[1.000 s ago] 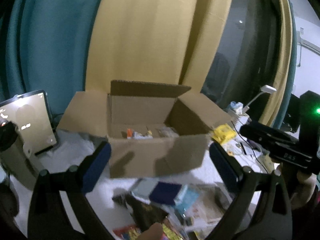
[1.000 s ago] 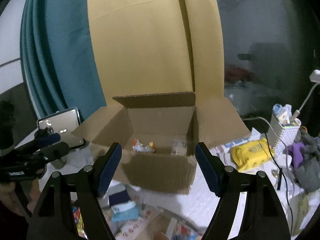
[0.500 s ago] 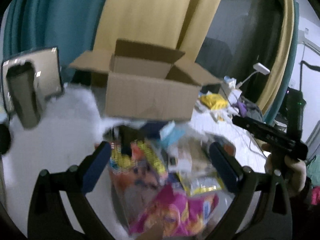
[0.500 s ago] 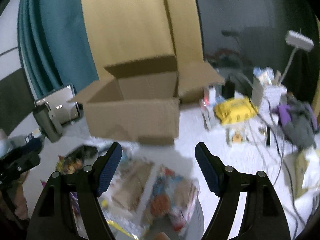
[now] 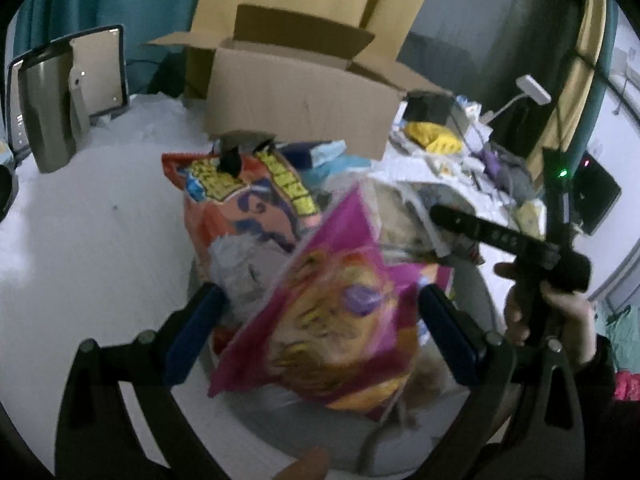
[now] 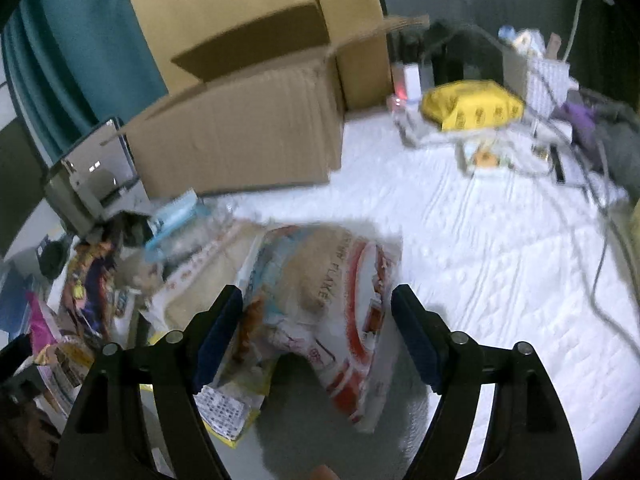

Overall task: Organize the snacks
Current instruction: 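Grasp the pink chip bag with the left tool while the right tool grasps the shrimp flakes bag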

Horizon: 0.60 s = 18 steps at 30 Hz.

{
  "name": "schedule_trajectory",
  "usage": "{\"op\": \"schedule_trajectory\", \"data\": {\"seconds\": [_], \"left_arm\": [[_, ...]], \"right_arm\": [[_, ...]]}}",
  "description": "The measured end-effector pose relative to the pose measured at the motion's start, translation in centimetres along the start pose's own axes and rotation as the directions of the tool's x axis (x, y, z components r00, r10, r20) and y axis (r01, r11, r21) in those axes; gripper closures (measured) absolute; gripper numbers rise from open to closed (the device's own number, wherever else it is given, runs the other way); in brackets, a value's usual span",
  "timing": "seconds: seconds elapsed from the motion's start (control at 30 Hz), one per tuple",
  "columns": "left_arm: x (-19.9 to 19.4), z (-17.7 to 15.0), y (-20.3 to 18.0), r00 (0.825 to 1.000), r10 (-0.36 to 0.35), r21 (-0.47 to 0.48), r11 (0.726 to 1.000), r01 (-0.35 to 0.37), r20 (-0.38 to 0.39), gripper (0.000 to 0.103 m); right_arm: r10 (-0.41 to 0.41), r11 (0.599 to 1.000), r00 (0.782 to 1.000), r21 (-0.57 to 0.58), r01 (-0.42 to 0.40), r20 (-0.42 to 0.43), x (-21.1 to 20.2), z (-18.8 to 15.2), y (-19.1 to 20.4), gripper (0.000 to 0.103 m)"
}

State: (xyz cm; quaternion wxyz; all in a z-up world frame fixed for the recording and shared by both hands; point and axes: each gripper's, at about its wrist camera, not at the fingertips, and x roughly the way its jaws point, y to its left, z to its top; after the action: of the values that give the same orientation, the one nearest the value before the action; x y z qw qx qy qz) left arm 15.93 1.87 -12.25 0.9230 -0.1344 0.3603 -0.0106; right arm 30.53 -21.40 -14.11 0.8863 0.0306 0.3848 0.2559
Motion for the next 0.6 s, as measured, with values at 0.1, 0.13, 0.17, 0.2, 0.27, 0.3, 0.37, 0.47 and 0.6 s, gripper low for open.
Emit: {"op": "schedule_trajectory", "data": {"seconds": [0.1,0.13,0.17,0.2,0.27,0.3,0.37,0.47,0.6], "left_arm": [[0.3,-0.3,-0.6,1.0,0.02,0.046,0.999,-0.02,-0.005,0.004],[0.5,-0.5,-0.8,1.0,0.024,0.06,0.998,-0.023,-0.009,0.004],[0.5,-0.6,-1.0,1.0,0.026,0.07,0.997,-0.025,-0.009,0.004],[0.5,-0.8,-1.3,1.0,0.03,0.086,0.996,-0.029,-0.008,0.004],[0.5,-0.9,-1.5,1.0,0.029,0.111,0.993,-0.028,-0.01,0.013],[0.4,-0.9,-1.6,1.0,0.022,0.12,0.993,-0.021,-0.008,0.021],[-0.1,-0.9,-1.9,1.0,0.018,0.139,0.99,-0.018,0.005,0.034],[-0.8,-0.8,-2.2,1.0,-0.002,0.154,0.988,-0.001,0.019,0.051],[-1.7,-0.5,-2.5,0.999,-0.025,0.158,0.987,0.018,0.042,0.065]], "right_arm": [[0.008,1.0,1.0,0.015,-0.008,0.003,-0.2,-0.1,-0.1,0.023],[0.009,1.0,1.0,0.017,-0.009,0.005,-0.3,-0.2,-0.2,0.025],[0.01,1.0,1.0,0.011,-0.01,0.008,-0.4,-0.3,-0.1,0.029],[0.004,1.0,1.0,0.0,-0.004,0.013,-0.5,-0.3,0.0,0.03],[0.002,1.0,1.0,-0.016,-0.002,0.021,-0.9,-0.5,0.4,0.035],[0.006,1.0,1.0,-0.018,-0.005,0.022,-1.1,-0.6,0.6,0.035],[0.009,1.0,1.0,-0.02,-0.009,0.028,-1.4,-0.6,0.7,0.037],[0.011,1.0,0.999,-0.016,-0.01,0.045,-2.2,-0.4,0.8,0.037],[0.009,1.0,0.997,-0.018,-0.007,0.073,-3.4,0.1,1.0,0.037]]}}
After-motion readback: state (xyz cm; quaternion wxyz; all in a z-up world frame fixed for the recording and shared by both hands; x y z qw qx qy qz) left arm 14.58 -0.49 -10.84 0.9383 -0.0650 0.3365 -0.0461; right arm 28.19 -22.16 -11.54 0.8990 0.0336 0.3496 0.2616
